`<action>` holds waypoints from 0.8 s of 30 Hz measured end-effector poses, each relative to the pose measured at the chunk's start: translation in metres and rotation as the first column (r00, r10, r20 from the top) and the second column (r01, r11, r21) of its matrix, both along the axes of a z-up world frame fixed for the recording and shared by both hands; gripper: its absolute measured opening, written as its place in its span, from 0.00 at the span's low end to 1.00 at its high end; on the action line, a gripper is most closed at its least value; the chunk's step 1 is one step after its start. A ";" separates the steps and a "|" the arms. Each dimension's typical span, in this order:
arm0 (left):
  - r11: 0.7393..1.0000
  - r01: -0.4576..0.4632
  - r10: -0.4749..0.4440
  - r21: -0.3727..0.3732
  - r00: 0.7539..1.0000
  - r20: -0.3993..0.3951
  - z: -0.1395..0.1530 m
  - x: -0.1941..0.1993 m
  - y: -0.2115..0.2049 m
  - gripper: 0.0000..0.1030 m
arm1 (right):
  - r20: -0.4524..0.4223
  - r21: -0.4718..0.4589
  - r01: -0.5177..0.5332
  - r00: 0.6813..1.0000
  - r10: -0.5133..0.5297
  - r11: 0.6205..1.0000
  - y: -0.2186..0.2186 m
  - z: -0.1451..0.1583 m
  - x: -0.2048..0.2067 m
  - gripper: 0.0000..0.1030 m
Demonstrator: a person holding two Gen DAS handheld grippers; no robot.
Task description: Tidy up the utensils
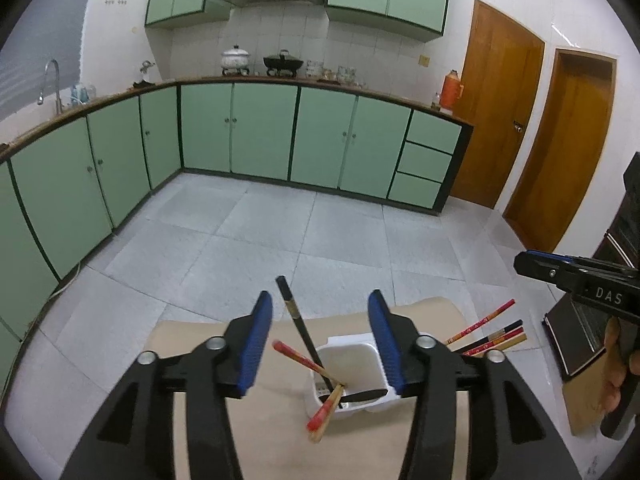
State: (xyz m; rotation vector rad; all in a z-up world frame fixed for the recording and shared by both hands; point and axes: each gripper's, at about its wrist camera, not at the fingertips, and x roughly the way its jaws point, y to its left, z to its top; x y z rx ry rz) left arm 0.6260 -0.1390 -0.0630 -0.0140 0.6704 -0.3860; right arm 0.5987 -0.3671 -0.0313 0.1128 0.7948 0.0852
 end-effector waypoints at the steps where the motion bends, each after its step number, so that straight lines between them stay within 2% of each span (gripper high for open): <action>1: 1.000 -0.004 0.004 0.003 1.000 0.013 0.003 -0.005 0.003 0.59 | 0.014 -0.002 0.003 1.000 -0.003 1.000 -0.001 0.002 -0.005 0.29; 5: 1.000 -0.011 0.010 0.013 0.999 0.053 0.014 -0.026 0.013 0.74 | 0.076 -0.034 0.011 0.997 -0.009 0.999 -0.003 0.008 -0.030 0.41; 8: 0.999 -0.042 0.039 0.027 0.995 0.091 0.019 -0.049 0.023 0.89 | 0.174 -0.056 0.035 0.984 -0.025 0.998 -0.001 0.014 -0.066 0.67; 9: 0.998 -0.049 0.046 0.029 0.993 0.104 0.020 -0.061 0.027 0.93 | 0.217 -0.073 0.054 0.975 -0.037 0.996 0.001 0.016 -0.081 0.81; 10: 0.999 -0.046 0.042 0.027 0.992 0.115 0.020 -0.073 0.032 0.94 | 0.252 -0.086 0.072 0.967 -0.048 0.994 0.003 0.016 -0.093 0.90; 11: 0.998 -0.048 0.043 0.033 0.992 0.123 0.018 -0.085 0.035 0.94 | 0.301 -0.105 0.090 0.952 -0.054 0.990 0.007 0.015 -0.113 0.90; 15: 0.994 -0.080 0.069 0.078 0.988 0.137 0.004 -0.132 0.048 0.94 | 0.363 -0.110 0.121 0.929 -0.074 0.987 0.013 -0.002 -0.170 0.94; 20: 0.989 -0.132 0.117 0.070 0.975 0.188 -0.003 -0.200 0.070 0.94 | 0.336 -0.088 0.182 0.931 -0.142 0.979 0.019 -0.035 -0.231 0.95; 24: 0.989 -0.132 0.118 0.063 0.975 0.189 -0.004 -0.250 0.083 0.94 | 0.309 -0.086 0.202 0.936 -0.167 0.976 0.028 -0.049 -0.264 0.95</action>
